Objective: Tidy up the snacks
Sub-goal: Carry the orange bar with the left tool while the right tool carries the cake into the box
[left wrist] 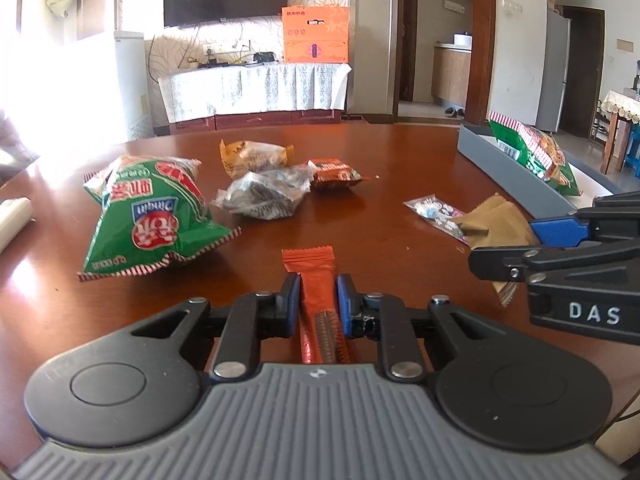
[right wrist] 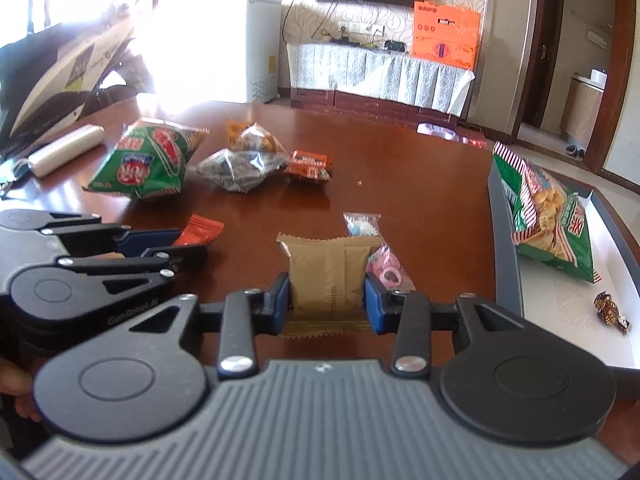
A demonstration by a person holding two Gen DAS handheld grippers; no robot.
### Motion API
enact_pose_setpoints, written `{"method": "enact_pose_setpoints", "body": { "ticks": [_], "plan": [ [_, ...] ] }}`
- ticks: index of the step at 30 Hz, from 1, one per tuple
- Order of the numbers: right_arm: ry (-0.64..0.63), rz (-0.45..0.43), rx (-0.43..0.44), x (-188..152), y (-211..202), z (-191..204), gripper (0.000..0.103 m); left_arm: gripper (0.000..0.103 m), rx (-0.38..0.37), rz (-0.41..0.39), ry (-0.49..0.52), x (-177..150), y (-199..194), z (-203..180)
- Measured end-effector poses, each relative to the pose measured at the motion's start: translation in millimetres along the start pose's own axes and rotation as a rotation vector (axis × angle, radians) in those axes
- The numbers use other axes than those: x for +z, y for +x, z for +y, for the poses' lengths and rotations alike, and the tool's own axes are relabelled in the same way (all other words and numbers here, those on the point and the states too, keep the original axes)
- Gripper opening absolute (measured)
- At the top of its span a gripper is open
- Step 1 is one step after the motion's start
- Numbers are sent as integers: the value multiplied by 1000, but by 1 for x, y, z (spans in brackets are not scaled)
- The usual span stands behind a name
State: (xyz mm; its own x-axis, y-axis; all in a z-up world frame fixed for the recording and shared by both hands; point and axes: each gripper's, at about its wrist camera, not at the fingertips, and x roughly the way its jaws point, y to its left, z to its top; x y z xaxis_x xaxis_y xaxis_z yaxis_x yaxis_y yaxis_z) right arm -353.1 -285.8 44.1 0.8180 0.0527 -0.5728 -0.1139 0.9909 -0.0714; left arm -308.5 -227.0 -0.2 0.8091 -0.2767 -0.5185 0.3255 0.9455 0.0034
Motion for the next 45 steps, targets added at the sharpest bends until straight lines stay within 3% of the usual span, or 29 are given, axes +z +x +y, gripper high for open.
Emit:
{"method": "enact_pose_setpoints", "body": {
  "ticks": [22, 36, 45],
  "plan": [
    [120, -137, -22, 18, -26, -35, 41, 24, -47, -74, 109, 41, -3, -45],
    [171, -170, -87, 17, -36, -60, 41, 24, -86, -96, 123, 68, 17, -71],
    [230, -188, -150, 16, -40, -89, 41, 24, -139, -117, 187, 87, 28, -104]
  ]
}}
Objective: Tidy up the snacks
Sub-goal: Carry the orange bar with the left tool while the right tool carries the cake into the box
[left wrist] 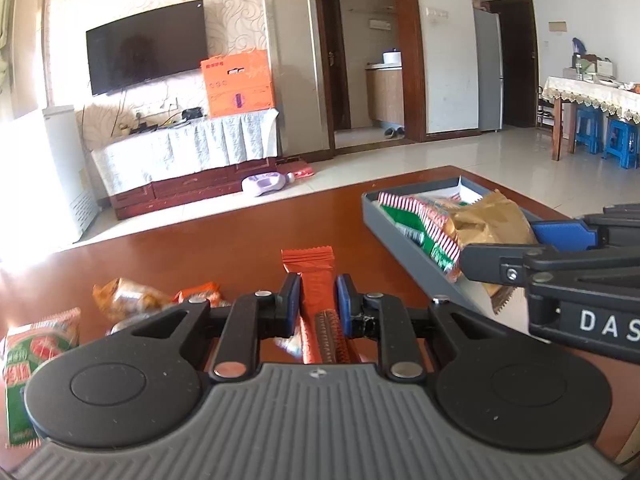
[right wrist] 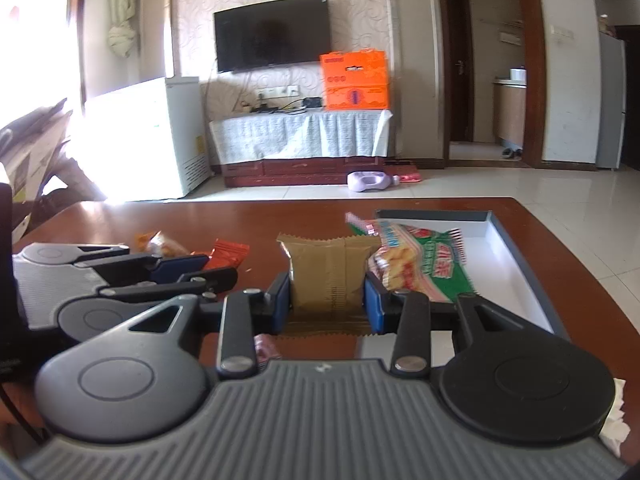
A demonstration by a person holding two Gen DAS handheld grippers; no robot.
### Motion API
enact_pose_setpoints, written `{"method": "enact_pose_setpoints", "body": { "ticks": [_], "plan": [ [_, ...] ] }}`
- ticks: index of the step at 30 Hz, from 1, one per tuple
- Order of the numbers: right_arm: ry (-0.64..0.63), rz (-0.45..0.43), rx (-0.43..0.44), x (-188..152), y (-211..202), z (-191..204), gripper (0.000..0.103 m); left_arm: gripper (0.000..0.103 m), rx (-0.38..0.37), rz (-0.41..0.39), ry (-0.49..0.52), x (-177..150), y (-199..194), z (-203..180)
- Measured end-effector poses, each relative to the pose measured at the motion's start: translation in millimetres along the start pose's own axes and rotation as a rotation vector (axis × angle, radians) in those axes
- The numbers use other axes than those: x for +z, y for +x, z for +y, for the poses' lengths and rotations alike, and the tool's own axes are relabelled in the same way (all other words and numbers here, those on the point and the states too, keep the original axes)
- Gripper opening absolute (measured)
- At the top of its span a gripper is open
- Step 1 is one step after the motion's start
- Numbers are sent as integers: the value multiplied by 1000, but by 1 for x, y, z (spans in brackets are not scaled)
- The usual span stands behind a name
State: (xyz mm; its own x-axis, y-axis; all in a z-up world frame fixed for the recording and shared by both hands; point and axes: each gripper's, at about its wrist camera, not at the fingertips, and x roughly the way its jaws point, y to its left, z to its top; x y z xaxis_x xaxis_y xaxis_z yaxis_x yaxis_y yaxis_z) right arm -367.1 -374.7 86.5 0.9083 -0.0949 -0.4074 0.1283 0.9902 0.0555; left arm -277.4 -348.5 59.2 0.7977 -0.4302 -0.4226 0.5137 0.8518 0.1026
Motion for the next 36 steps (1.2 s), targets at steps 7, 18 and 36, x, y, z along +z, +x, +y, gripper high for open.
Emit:
{"method": "enact_pose_setpoints", "body": {
  "ticks": [7, 18, 36],
  "plan": [
    [26, -9, -41, -1, -3, -18, 41, 24, -18, -37, 21, 15, 13, -10],
    [33, -15, -83, -2, -4, -26, 41, 24, -71, -38, 26, 19, 30, -32],
    [73, 47, -170, -13, 6, -62, 41, 24, -180, -26, -23, 36, 90, -68]
  ]
}}
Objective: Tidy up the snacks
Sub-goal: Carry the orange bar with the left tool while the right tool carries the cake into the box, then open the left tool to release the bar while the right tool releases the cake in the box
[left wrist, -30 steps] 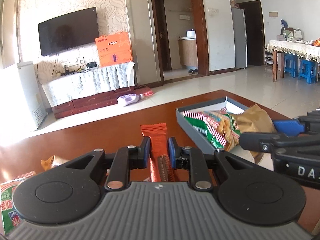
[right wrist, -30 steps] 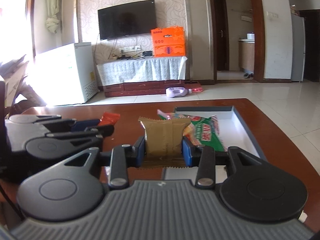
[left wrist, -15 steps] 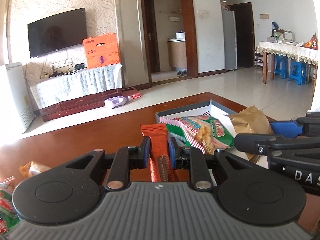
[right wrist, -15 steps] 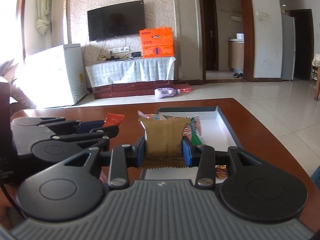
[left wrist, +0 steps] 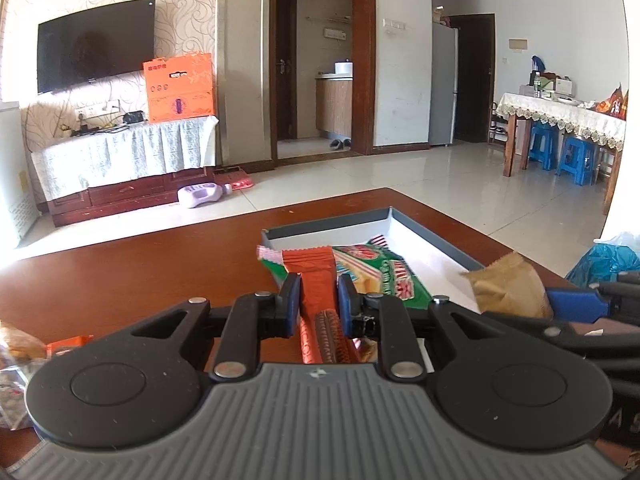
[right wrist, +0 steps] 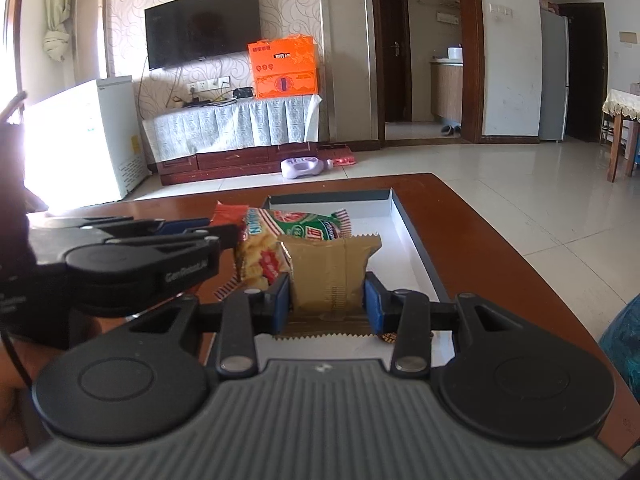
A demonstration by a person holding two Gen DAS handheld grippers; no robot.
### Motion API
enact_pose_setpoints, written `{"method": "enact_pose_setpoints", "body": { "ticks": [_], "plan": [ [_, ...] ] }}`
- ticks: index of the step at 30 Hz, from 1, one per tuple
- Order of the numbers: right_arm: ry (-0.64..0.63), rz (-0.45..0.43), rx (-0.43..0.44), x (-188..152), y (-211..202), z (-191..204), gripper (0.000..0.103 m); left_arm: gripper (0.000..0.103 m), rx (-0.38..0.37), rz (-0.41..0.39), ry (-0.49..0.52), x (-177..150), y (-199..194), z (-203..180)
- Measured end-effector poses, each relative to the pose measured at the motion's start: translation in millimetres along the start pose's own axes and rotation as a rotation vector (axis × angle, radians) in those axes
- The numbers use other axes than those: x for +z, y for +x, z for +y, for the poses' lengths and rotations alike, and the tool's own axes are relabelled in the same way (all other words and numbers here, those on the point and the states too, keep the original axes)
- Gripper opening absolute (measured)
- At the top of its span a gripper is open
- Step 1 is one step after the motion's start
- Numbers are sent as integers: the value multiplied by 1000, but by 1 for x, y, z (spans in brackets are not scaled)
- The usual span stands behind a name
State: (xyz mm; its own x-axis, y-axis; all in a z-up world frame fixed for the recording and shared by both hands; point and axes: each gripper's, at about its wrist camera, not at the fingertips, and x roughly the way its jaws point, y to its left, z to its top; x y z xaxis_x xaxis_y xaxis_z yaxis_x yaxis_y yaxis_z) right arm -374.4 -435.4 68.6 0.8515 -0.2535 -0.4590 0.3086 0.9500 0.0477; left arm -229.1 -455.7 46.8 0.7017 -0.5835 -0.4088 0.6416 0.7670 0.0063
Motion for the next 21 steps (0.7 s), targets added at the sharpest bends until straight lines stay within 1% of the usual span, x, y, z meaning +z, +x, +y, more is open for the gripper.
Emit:
{"method": "enact_pose_setpoints", "body": {
  "ticks": [2, 6, 13, 18, 21],
  "plan": [
    [-7, 7, 0, -1, 3, 1, 41, 24, -4, 0, 9, 1, 7, -4],
    [-8, 20, -6, -1, 8, 1, 41, 24, -8, 5, -26, 4, 20, -5],
    [-35, 48, -15, -1, 15, 5, 41, 24, -26, 10, -33, 9, 40, -9],
    [-29, 73, -29, -2, 19, 4, 41, 24, -38, 12, -5, 11, 50, -16],
    [-29, 81, -33, -3, 20, 5, 41, 25, -55, 28, -6, 10, 59, -20]
  ]
}}
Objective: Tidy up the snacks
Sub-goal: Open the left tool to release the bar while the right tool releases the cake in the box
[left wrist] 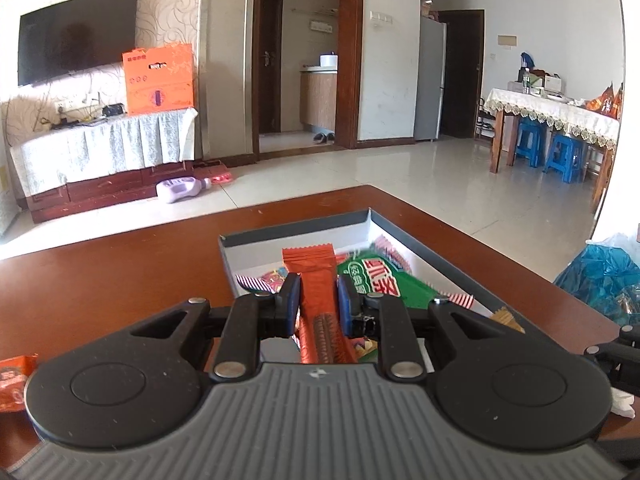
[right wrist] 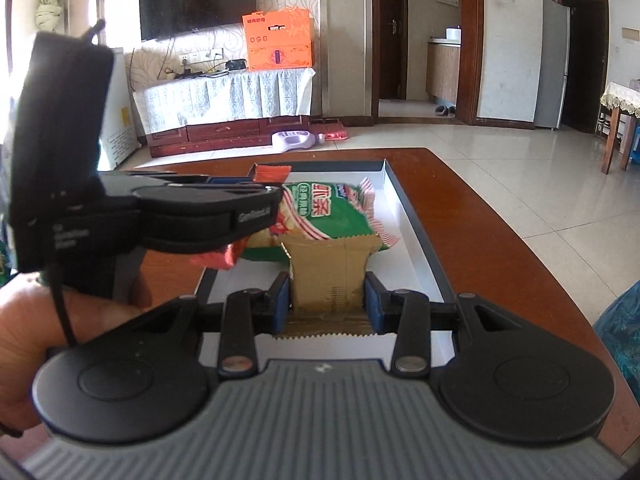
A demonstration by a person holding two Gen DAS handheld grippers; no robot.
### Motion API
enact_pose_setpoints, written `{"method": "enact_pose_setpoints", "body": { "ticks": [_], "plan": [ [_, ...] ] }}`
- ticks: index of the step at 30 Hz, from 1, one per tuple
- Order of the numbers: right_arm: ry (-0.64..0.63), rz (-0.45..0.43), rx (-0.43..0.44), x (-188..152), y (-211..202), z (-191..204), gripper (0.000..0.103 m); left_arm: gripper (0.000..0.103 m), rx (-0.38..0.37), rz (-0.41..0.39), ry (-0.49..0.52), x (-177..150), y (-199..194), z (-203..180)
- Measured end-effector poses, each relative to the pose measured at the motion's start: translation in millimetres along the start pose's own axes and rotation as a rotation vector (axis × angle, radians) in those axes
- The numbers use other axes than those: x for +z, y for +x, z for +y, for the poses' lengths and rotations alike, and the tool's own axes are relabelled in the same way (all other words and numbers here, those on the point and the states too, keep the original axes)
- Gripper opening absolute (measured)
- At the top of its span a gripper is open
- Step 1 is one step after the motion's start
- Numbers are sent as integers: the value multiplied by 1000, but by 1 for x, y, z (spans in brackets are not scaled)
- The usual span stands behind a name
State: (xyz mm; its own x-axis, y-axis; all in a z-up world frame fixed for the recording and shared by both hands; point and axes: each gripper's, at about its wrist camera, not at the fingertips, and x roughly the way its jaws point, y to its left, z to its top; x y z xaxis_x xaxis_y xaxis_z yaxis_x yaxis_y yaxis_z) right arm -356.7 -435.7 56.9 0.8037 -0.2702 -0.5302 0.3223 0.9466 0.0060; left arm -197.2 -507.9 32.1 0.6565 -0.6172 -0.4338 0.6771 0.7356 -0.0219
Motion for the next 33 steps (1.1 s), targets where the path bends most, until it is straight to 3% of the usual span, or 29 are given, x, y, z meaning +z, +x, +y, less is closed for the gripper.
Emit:
{"method": "enact_pose_setpoints", "body": {
  "ticks": [11, 15, 17, 19, 21, 25, 33],
  "plan": [
    [-7, 21, 5, 0, 5, 2, 41, 25, -16, 21, 23, -5, 13, -11],
    [-10, 22, 9, 2, 8, 4, 41, 35, -8, 15, 21, -6, 10, -11],
    [-12, 25, 11, 2, 10, 5, 41, 46, -2, 8, 22, -5, 8, -10],
    [-14, 22, 10, 2, 10, 6, 41, 64, 10, -2, 29, -6, 5, -7],
    [-13, 16, 8, 2, 10, 5, 41, 72, 15, -16, 37, -5, 2, -6],
    [-5, 12, 1, 2, 12, 3, 41, 78, 20, -23, 54, -6, -4, -4],
    [-39, 35, -5, 2, 20, 9, 42, 79, 18, -13, 50, -9, -17, 2]
  ]
}}
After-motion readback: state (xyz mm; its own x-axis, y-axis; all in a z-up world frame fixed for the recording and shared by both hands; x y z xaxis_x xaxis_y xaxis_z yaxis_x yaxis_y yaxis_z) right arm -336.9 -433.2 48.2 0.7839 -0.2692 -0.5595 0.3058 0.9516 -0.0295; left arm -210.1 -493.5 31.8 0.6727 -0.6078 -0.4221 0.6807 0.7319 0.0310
